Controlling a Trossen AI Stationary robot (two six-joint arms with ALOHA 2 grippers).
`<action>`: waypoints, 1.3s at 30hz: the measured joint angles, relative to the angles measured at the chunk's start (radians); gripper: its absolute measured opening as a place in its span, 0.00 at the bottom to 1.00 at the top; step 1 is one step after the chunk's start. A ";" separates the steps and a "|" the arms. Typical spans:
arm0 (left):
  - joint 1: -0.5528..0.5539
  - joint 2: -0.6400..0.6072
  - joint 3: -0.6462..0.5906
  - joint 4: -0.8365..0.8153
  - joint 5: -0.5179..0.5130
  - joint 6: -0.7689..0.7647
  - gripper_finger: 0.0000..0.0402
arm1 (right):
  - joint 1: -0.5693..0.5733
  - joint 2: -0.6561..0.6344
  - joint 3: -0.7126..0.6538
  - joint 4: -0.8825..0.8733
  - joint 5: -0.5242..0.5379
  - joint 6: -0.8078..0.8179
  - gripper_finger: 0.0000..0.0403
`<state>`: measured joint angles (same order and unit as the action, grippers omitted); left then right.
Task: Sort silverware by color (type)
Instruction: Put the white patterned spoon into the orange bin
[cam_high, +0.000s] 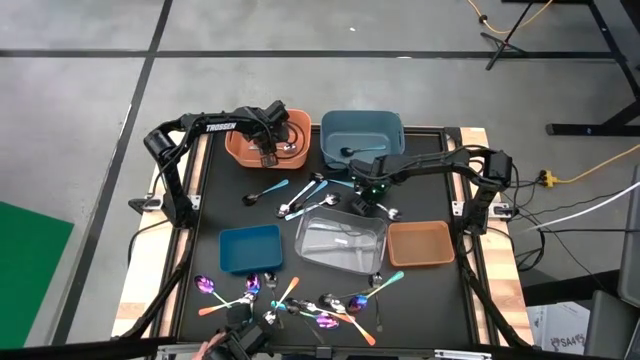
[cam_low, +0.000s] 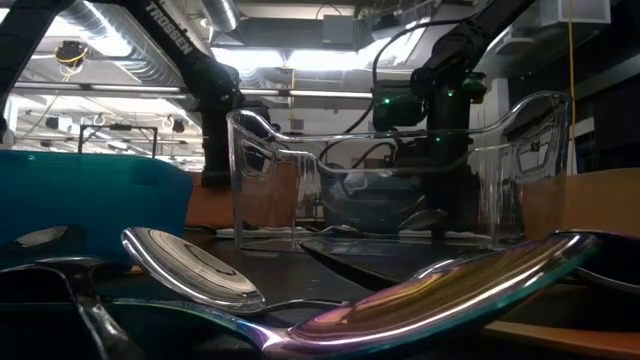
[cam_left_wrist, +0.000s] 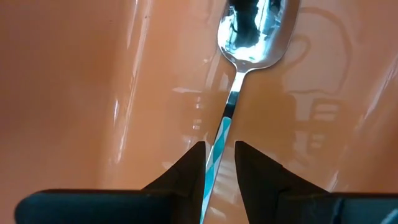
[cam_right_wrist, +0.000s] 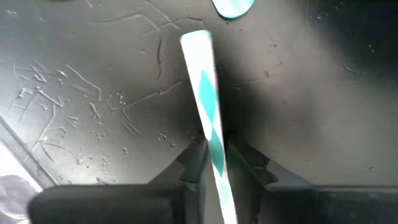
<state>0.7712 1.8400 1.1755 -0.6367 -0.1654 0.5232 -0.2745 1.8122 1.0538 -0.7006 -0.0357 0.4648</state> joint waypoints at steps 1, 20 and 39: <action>0.000 -0.001 0.000 0.000 0.000 0.000 0.20 | 0.000 0.000 0.000 0.000 0.000 0.000 0.08; -0.016 -0.158 0.000 -0.021 -0.007 0.003 0.20 | -0.001 0.010 0.054 -0.059 0.006 -0.087 0.01; -0.166 -0.402 0.000 -0.020 0.053 -0.003 0.20 | 0.000 0.007 0.302 -0.258 0.093 -0.397 0.00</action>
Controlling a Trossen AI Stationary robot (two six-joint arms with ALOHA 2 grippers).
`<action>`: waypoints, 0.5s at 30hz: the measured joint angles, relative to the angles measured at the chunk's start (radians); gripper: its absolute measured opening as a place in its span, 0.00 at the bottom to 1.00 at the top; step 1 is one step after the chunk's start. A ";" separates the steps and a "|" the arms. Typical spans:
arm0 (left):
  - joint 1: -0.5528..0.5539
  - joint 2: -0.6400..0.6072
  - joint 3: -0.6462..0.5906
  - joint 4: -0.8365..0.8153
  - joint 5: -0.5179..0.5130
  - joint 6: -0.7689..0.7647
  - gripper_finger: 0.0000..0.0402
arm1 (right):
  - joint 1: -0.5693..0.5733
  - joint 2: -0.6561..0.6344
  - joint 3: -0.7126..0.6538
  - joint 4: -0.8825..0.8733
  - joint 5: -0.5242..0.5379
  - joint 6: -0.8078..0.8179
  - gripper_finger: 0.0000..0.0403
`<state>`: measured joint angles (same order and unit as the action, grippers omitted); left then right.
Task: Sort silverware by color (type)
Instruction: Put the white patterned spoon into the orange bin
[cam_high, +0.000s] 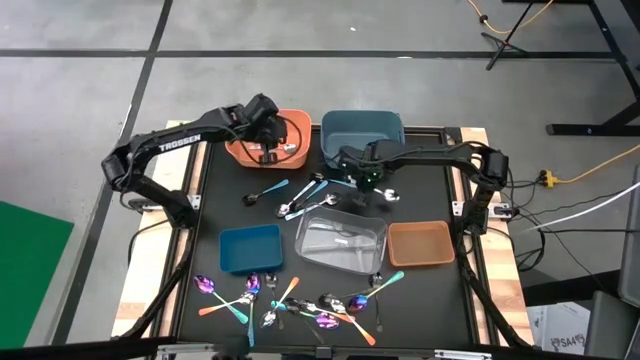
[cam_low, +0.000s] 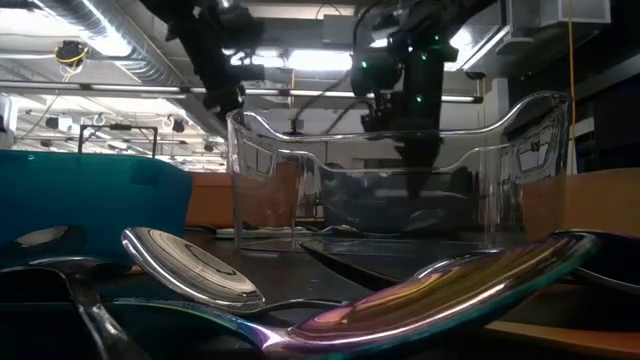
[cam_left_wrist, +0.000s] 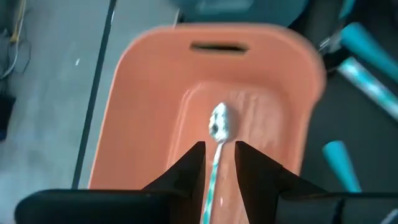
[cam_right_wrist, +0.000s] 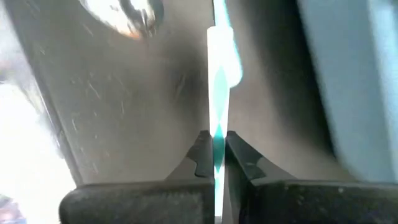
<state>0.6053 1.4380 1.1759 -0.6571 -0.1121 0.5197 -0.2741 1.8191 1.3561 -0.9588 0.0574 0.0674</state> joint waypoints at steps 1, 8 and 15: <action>-0.004 -0.010 0.000 0.000 0.028 -0.012 0.20 | 0.000 0.000 0.015 -0.002 0.005 -0.023 0.00; -0.002 -0.079 0.000 0.007 0.270 -0.122 0.20 | 0.013 -0.002 0.131 -0.001 0.097 -0.238 0.00; 0.002 -0.085 0.000 0.007 0.449 -0.244 0.20 | 0.079 -0.002 0.208 0.058 0.282 -0.500 0.00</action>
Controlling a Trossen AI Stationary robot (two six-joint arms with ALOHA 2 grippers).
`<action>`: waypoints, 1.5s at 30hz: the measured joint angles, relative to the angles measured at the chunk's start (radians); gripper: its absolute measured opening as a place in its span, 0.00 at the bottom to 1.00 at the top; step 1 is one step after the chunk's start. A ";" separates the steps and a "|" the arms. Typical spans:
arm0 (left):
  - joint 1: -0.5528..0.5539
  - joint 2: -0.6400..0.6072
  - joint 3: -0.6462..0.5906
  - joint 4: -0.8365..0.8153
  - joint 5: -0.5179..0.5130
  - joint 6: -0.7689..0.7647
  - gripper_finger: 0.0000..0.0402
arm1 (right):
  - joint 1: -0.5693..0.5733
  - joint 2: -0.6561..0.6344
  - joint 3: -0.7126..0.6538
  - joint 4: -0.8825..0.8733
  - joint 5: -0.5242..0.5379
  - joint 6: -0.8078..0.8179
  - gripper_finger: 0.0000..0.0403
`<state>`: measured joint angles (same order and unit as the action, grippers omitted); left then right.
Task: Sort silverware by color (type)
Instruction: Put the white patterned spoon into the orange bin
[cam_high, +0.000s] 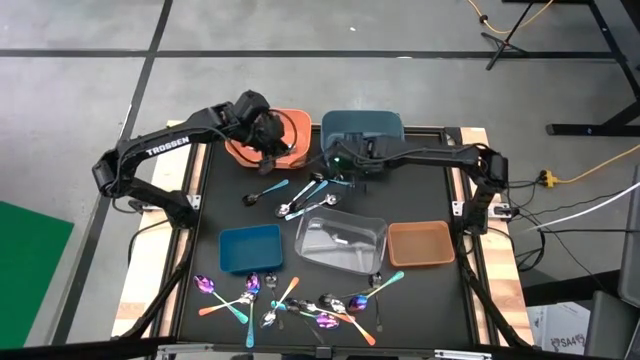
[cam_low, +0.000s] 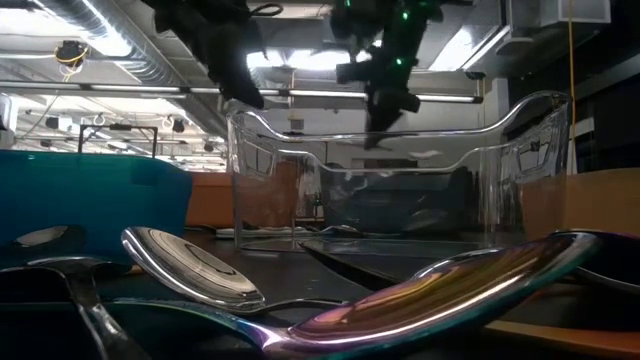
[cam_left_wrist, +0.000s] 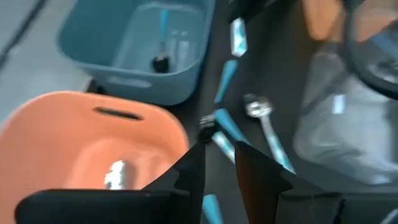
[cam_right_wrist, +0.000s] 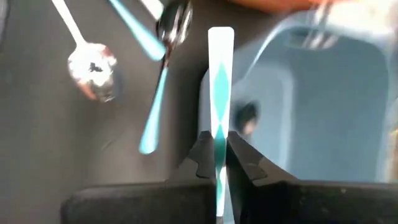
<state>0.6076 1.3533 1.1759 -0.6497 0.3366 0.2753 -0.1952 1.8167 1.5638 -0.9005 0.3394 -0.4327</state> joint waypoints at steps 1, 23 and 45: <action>0.000 0.000 0.000 0.000 0.038 -0.010 0.20 | 0.011 0.000 0.003 0.027 0.021 -0.037 0.00; -0.019 0.001 0.000 0.069 0.253 -0.585 0.20 | 0.123 -0.001 0.010 0.386 0.062 -0.517 0.00; -0.185 0.001 0.000 0.080 0.022 -0.694 0.20 | 0.123 -0.001 0.010 0.439 0.008 -0.572 0.00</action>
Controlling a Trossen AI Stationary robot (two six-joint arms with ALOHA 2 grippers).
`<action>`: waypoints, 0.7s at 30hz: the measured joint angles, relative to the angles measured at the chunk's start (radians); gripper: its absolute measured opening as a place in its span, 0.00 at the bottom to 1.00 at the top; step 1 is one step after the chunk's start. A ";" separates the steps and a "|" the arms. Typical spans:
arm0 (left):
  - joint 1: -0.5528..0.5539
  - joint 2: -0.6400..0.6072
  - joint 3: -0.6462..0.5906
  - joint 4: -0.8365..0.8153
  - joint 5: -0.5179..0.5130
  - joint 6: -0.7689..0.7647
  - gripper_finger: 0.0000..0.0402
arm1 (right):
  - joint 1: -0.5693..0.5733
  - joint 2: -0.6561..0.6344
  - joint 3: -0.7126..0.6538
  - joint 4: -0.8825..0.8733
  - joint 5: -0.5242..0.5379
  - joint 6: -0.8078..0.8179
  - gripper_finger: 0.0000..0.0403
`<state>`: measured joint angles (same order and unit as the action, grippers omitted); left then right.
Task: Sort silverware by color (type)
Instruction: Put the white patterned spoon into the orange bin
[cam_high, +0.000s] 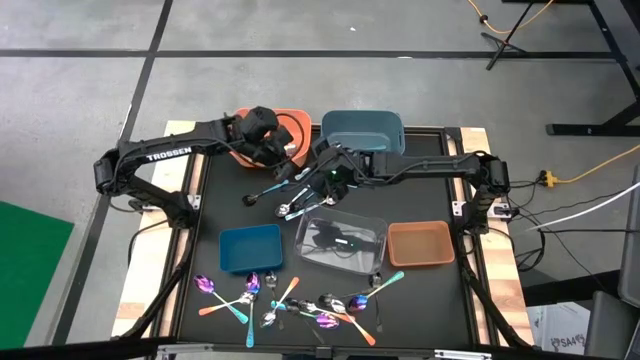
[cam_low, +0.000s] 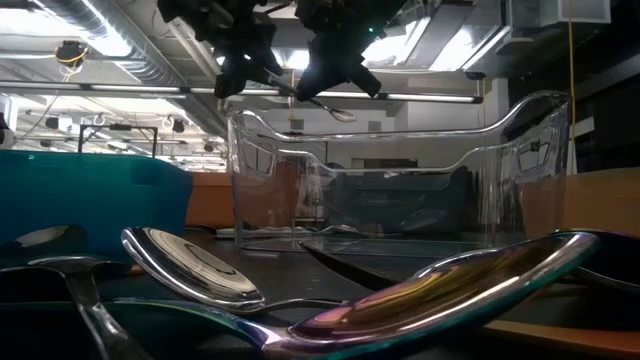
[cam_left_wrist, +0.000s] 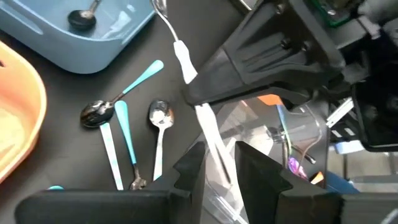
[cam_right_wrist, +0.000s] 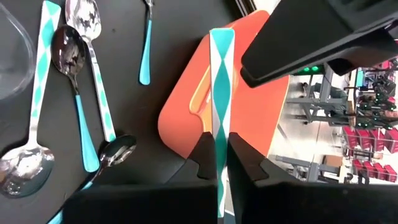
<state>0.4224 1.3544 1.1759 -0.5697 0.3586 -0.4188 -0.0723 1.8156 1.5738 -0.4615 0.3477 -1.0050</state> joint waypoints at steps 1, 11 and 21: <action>-0.003 0.000 0.000 0.001 -0.008 -0.002 0.20 | 0.000 0.000 0.000 0.003 0.000 0.000 0.00; -0.013 0.000 0.000 0.003 -0.012 -0.028 0.20 | 0.000 0.000 0.000 0.095 0.011 0.000 0.00; -0.013 0.000 0.000 0.002 -0.039 -0.028 0.16 | 0.000 0.000 0.000 0.102 0.010 0.001 0.00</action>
<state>0.4091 1.3544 1.1759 -0.5678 0.3192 -0.4469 -0.0723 1.8156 1.5738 -0.3593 0.3579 -1.0042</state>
